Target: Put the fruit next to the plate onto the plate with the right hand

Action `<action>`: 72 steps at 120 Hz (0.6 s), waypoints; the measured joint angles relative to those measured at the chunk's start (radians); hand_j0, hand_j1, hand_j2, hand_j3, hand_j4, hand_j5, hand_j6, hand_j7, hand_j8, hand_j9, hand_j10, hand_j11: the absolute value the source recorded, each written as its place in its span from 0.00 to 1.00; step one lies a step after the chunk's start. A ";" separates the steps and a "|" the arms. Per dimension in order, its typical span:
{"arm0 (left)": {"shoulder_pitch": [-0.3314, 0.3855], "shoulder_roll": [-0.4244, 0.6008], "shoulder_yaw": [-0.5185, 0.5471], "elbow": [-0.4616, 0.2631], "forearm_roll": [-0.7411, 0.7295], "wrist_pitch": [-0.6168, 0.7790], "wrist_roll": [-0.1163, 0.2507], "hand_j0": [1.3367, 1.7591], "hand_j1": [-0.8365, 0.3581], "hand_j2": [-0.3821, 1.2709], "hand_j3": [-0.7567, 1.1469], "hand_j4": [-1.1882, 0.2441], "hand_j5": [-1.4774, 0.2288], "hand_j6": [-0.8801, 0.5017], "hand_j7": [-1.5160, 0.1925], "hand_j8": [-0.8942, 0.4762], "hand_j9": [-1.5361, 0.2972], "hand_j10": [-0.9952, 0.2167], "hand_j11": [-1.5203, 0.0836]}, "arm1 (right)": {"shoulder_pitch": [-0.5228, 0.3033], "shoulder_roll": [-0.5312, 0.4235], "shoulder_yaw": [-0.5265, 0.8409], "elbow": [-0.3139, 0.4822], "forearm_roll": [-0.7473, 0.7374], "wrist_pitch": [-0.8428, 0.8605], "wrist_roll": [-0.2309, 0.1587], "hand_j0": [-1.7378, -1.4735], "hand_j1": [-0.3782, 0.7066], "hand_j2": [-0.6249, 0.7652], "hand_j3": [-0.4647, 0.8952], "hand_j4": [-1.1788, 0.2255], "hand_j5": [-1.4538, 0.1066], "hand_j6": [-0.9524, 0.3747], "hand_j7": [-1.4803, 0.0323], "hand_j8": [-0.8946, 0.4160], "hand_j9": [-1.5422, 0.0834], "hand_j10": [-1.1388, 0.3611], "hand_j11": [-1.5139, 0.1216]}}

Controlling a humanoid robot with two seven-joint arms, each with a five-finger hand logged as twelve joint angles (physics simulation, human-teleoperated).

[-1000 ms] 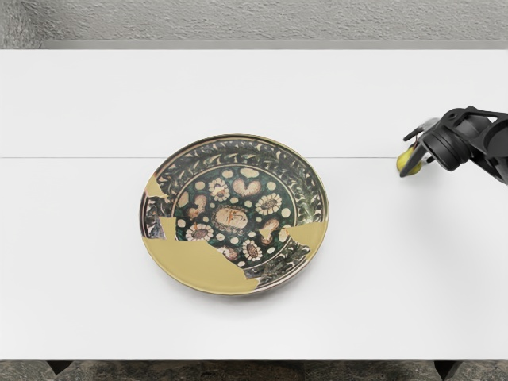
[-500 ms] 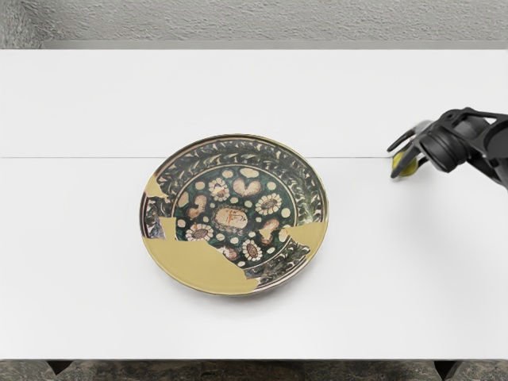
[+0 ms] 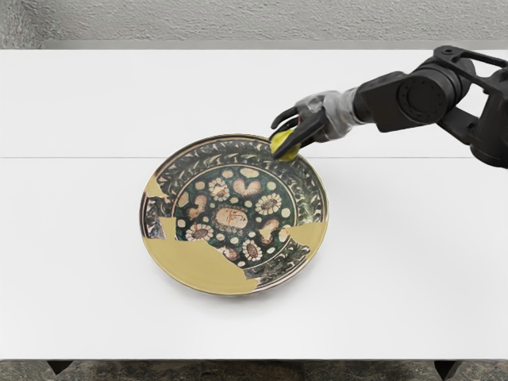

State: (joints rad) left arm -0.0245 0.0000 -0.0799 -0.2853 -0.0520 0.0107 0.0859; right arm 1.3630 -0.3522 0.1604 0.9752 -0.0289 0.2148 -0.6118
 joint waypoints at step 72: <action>0.000 0.000 0.000 0.000 0.000 0.000 0.000 0.76 0.99 0.23 0.40 0.83 0.86 0.63 0.88 0.65 0.84 0.82 0.94 | 0.043 -0.226 -0.005 0.266 0.024 0.199 0.001 0.31 0.14 0.48 0.34 0.73 0.80 0.63 0.85 0.63 0.82 0.70 0.80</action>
State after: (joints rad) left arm -0.0245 0.0000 -0.0797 -0.2853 -0.0520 0.0107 0.0859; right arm 1.4061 -0.5781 0.1558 1.2414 -0.0048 0.4139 -0.6109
